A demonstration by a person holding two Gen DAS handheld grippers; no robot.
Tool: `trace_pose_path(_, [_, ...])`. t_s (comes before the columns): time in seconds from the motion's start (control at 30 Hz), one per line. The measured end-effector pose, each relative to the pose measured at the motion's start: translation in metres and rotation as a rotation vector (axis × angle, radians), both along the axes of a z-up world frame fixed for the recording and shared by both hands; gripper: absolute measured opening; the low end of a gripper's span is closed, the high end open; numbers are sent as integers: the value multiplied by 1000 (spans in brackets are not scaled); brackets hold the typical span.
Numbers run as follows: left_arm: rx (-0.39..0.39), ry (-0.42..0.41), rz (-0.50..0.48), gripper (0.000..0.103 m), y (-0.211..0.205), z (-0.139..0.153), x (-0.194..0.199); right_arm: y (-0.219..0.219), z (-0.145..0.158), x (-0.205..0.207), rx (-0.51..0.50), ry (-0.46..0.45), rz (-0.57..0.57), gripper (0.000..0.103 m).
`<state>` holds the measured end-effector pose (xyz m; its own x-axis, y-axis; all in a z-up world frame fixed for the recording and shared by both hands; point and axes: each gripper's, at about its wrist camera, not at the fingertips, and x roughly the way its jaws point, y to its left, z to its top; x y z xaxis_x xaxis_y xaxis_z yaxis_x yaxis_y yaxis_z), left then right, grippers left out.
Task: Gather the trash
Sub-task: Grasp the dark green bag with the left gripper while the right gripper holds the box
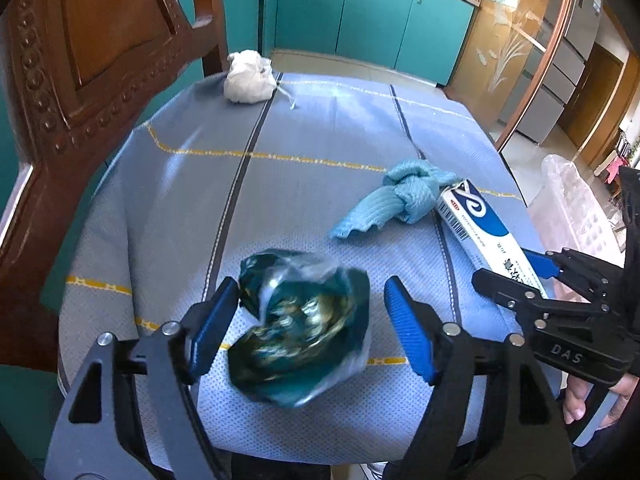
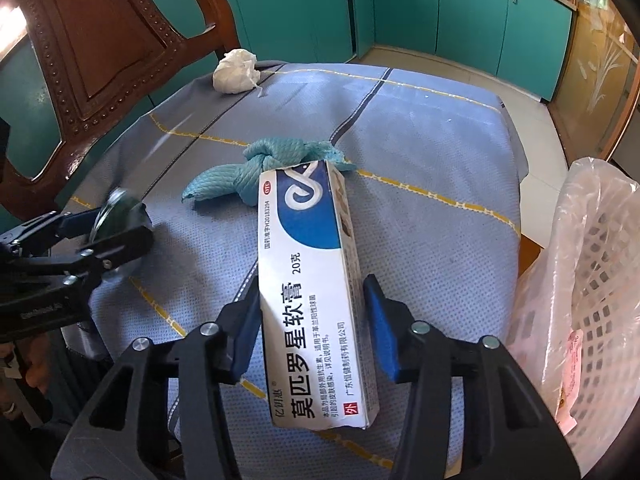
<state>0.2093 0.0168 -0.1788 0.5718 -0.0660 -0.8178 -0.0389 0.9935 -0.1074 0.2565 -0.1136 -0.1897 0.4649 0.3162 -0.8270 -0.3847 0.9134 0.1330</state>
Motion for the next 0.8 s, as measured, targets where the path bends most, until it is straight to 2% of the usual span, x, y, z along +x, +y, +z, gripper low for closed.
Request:
trace_pose_path(0.1, [5,3,3,76,2,-2,0,1,2,-1,0,-7,-1,61])
trace_pose_path(0.27, [10,11,2,75,4,-3,0,3,-2,1,-21,-3,-5,62])
trace_pose_path(0.37, [30,17,-6,63,2,-5,0,5,-2,-1,-41,-16,1,62])
trace_pose_path(0.43, [35,23,-13,58,1,-6,0,8,-2,-2,-57,-28,12,60])
trace_pose_path(0.5, [37,26,-16,52,1,-7,0,11,-2,-3,-69,-36,20,51])
trace_pose_path(0.8, [56,-3,-9,48,2,-1,-4,12,-1,-5,-68,-49,33,46])
